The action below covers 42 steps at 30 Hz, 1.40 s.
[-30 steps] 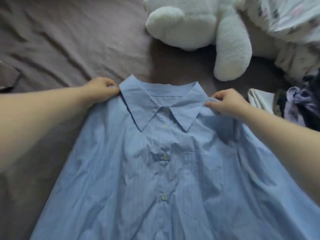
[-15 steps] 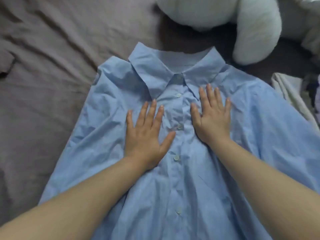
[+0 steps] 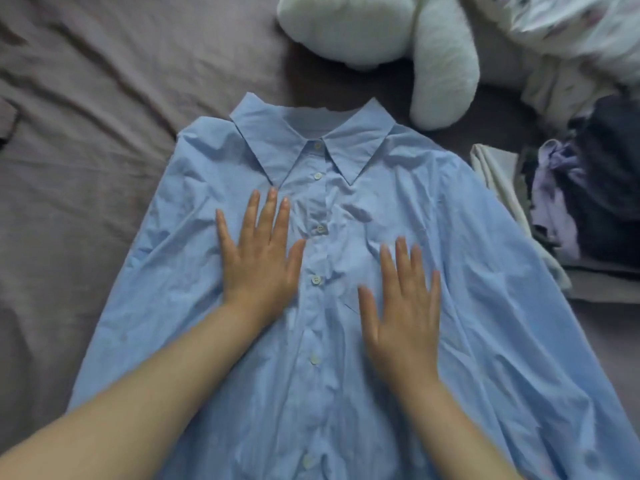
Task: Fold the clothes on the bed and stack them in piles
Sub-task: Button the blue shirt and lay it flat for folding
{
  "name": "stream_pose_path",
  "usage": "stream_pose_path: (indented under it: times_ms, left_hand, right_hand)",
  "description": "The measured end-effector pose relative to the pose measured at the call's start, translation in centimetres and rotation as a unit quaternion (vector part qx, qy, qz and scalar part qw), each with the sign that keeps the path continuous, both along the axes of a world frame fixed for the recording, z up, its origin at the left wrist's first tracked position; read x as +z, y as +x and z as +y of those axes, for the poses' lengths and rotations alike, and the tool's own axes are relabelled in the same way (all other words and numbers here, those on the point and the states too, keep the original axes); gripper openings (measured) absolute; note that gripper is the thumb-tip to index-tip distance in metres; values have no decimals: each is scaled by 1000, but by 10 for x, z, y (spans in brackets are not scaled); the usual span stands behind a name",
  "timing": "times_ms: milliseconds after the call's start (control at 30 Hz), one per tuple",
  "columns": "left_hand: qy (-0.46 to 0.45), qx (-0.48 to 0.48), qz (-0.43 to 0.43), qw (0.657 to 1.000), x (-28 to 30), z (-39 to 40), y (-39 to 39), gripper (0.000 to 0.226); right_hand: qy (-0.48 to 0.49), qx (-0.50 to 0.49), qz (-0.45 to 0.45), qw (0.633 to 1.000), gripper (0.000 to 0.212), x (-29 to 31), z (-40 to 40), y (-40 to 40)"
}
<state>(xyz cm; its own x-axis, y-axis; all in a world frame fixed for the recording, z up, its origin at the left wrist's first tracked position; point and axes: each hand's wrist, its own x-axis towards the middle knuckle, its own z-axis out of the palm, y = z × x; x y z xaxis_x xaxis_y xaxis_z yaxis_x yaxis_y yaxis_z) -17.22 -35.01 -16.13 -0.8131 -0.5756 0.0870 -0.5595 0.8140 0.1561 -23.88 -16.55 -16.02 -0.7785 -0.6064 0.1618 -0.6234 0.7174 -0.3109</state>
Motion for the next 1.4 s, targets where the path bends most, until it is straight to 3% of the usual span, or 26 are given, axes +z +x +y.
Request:
stream_pose_path:
  times_ms: [67, 100, 267, 333, 467, 533, 600, 633, 667, 700, 833, 933, 1067, 1133, 1233, 1333, 1400]
  left_hand:
    - [-1, -20, 105, 994, 18, 43, 37, 60]
    - [11, -42, 118, 992, 22, 71, 59, 60]
    - [92, -125, -71, 985, -21, 181, 154, 69]
    - [106, -108, -94, 984, -29, 190, 158, 72]
    - [112, -116, -65, 985, -10, 214, 173, 75]
    - [103, -151, -28, 983, -4, 247, 208, 77]
    - [86, -179, -5, 980, -4, 281, 251, 70]
    - [78, -183, -3, 980, -3, 292, 270, 59]
    - [69, -185, -8, 980, -4, 298, 286, 49]
    - [61, -184, -19, 981, -4, 302, 301, 44]
    - [93, -176, -81, 977, -3, 308, 324, 75]
    - [103, -202, -67, 972, -1, 324, 319, 69]
    - [167, -198, -83, 962, 2, 345, 327, 74]
    - [189, -227, -95, 951, 6, 348, 337, 73]
    - [192, -254, -69, 946, 15, 349, 347, 57]
    - [175, -222, 0, 959, 30, 353, 320, 55]
    - [155, -212, 5, 965, 29, 358, 295, 52]
  right_hand:
    - [21, -4, -22, 1000, 61, -6, 54, 45]
    - [32, -8, -34, 999, 61, -11, 77, 63]
    - [128, -46, -117, 984, 62, -25, 171, 103]
    - [136, -50, -134, 980, 67, -24, 190, 99]
    - [4, -97, -171, 980, 67, 4, 224, 117]
    - [-26, -215, -187, 958, 65, 22, 252, 143]
    - [3, -363, -270, 892, 75, 33, 283, 164]
    - [33, -399, -329, 855, 95, 36, 296, 172]
    - [52, -390, -367, 843, 112, 40, 310, 179]
    - [73, -371, -369, 849, 113, 47, 321, 188]
    - [37, -324, -335, 884, 78, 65, 337, 188]
    - [40, -252, -341, 905, 45, 56, 328, 175]
    - [-23, -363, -283, 888, 21, 62, 353, 177]
    - [-11, -403, -289, 869, 16, 73, 376, 181]
    - [16, -397, -372, 839, 17, 81, 386, 179]
    - [-88, -391, -459, 793, 39, 79, 360, 158]
    - [-156, -439, -461, 755, 48, 69, 343, 144]
